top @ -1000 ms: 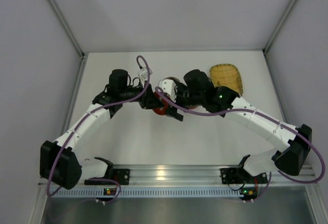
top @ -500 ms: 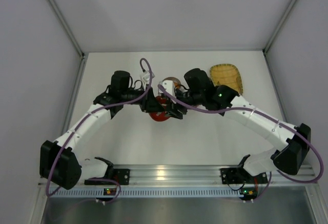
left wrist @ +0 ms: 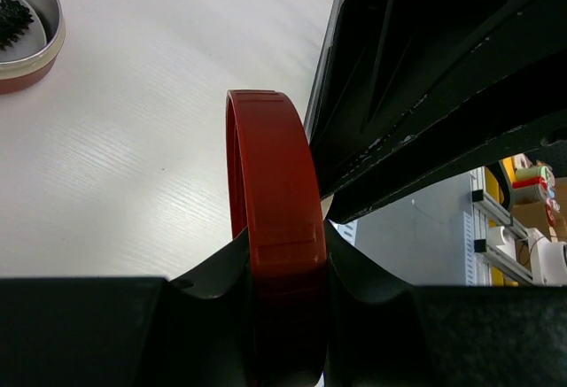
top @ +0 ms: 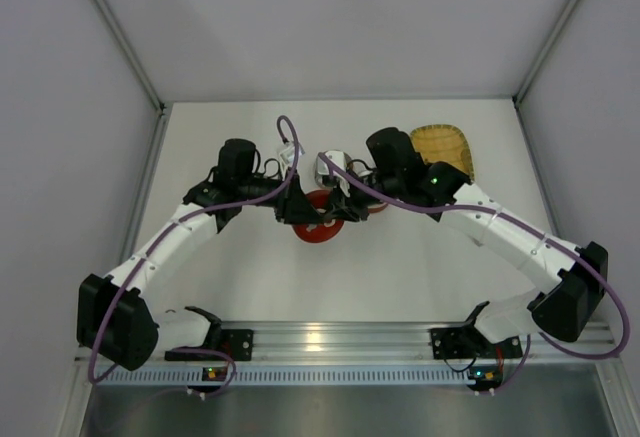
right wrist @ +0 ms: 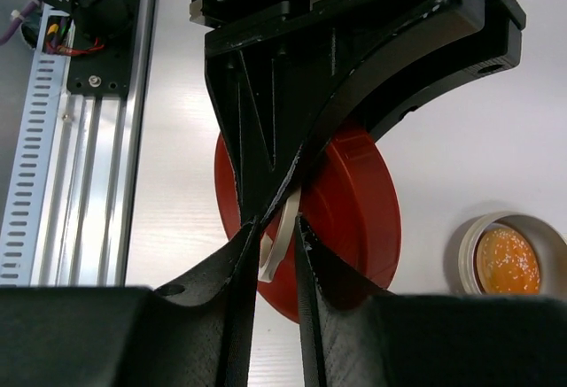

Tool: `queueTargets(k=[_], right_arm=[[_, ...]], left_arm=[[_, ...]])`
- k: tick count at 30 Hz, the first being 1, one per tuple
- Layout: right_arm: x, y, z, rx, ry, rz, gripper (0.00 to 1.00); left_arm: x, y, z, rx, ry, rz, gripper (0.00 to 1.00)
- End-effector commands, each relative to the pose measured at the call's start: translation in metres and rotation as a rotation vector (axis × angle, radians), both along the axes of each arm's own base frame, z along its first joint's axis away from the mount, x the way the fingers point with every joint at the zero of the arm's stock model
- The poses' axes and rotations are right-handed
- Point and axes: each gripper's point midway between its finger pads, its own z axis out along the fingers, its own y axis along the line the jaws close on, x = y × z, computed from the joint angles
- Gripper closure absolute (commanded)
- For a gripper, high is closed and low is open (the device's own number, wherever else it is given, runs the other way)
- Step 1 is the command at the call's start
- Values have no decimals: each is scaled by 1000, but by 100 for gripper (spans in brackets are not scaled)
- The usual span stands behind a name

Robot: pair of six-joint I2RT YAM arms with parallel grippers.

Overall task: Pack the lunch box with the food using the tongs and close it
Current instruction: Pick up the box lid from the center of the board.

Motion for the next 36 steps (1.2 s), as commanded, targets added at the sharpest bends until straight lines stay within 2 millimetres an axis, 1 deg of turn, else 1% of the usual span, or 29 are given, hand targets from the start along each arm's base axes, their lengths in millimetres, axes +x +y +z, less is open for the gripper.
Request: queueTargets(k=[1, 5, 7, 9, 10, 11, 12, 13, 17, 25, 30, 36], right_arm=[[-21, -1, 2, 13, 61, 55, 80], [-20, -4, -7, -12, 74, 36, 80], [-20, -5, -11, -25, 78, 26, 82], [-16, -7, -14, -39, 79, 3, 88], [-16, -8, -17, -46, 80, -1, 96], [-14, -9, -17, -49, 75, -9, 99], [-13, -10, -19, -54, 70, -21, 100], [-12, -10, -19, -54, 73, -31, 100], [-13, -9, -20, -63, 97, -32, 100], [-25, -7, -29, -67, 170, 7, 100], [-26, -9, -37, -82, 186, 2, 100], [-25, -8, -42, -87, 193, -10, 97]], left_arm=[[24, 1, 30, -48, -129, 68, 100], [31, 5, 34, -70, -113, 101, 100], [34, 7, 39, -96, -116, 117, 100], [36, 7, 42, -108, -125, 123, 100], [35, 7, 42, -111, -121, 123, 100], [34, 7, 42, -113, -119, 121, 100], [34, 7, 42, -116, -122, 121, 100], [33, 7, 41, -115, -116, 122, 100], [32, 6, 47, -150, -122, 119, 100], [36, 11, 58, -193, -126, 146, 100], [34, 11, 62, -217, -121, 145, 100], [33, 12, 66, -234, -118, 141, 100]])
